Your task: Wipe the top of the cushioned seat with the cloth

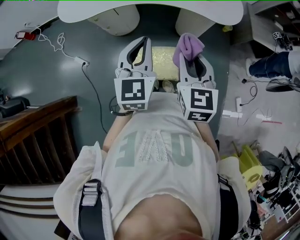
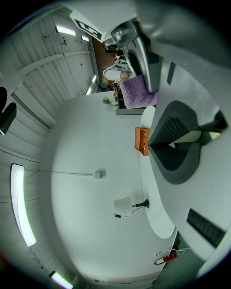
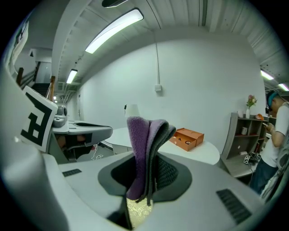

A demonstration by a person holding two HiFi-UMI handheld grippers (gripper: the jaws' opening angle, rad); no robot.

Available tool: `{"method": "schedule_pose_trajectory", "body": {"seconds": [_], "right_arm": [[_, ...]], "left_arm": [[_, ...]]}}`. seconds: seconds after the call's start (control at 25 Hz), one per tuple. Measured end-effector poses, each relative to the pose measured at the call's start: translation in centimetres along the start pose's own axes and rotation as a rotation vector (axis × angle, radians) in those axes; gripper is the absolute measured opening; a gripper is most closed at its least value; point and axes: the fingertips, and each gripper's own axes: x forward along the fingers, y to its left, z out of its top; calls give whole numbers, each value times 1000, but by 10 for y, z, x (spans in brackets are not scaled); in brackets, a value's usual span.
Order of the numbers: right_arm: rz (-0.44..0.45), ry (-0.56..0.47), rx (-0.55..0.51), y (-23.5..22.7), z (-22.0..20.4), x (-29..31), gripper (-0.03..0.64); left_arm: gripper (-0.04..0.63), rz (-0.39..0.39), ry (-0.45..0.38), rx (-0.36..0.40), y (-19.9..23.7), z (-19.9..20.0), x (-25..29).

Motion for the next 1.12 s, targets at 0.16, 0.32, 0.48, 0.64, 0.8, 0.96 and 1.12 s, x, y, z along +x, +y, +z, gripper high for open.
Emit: {"method": "schedule_pose_trajectory", "body": {"seconds": [0.16,0.32,0.48,0.64,0.8,0.96,1.12], "right_arm": [[-7,13,-12,3,-4,-2,89],[-21,1,-20,3,-5,-7,89],[-33,-6,-29,2,-3,-9,89],[-45,-11,-44,0,1,-10,89],[-46,-20,-53,4,6,-5,89],[-19,-20,-74,21,9,2,89],[-3,-18,-78,38,10,9,89]], "left_arm": [[-8,3,-1,0,3,-1,-5],[-8,5,-5,-4,4,-4,-11],[-8,4,-11,-9,5,-5,-15],[-8,14,-29,-23,11,-2,-21],[-8,45,-40,-42,28,-3,-27],[-8,70,-43,-52,46,-8,-33],[-8,87,-37,-65,65,-16,-38]]}}
